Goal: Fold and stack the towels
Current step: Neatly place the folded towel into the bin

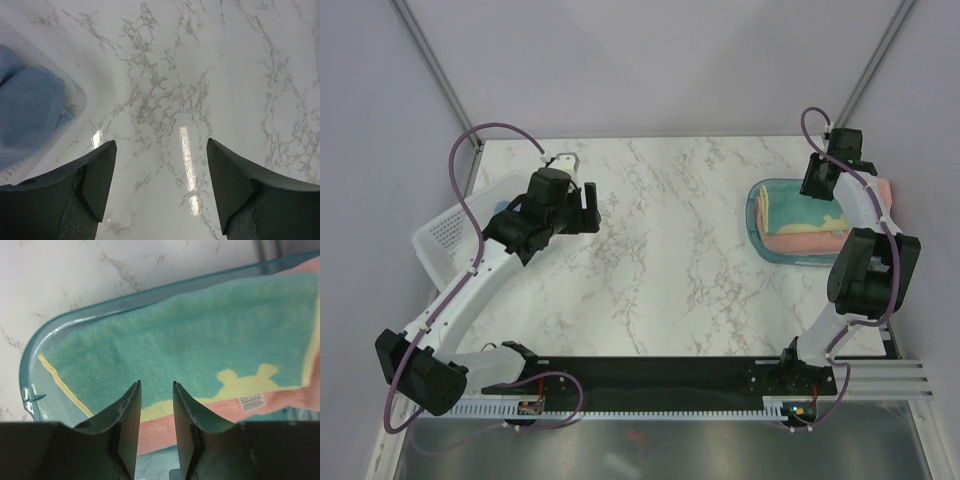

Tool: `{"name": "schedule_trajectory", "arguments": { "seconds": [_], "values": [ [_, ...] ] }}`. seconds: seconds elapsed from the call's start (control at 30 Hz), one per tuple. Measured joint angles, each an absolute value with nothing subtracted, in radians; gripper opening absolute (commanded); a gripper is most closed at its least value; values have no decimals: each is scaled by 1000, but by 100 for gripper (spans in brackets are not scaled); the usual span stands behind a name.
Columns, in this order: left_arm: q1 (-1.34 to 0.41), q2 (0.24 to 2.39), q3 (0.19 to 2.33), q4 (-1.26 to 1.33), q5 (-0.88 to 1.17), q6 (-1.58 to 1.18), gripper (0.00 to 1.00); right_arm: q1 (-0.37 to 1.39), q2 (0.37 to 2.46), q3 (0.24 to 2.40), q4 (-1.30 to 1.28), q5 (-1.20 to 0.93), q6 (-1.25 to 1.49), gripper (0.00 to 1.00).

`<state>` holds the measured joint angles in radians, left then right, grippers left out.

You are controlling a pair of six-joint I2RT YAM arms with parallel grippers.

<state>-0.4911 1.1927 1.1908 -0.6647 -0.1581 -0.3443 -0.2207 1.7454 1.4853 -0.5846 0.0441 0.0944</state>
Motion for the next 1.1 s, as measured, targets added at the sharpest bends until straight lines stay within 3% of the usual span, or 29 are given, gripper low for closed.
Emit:
{"name": "schedule_trajectory", "arguments": {
  "seconds": [0.57,0.8,1.1],
  "values": [
    [-477,1194,1185,-680,-206,-378,80,-219,1853,1373,-470,-83,181,37],
    [-477,1205,1177,-680,-208,-379,80,-210,1831,1373,-405,-196,252,21],
    [-475,1205,1149,-684,-213,-380,80,-154,1842,1367,-303,-254,328,18]
  ]
}}
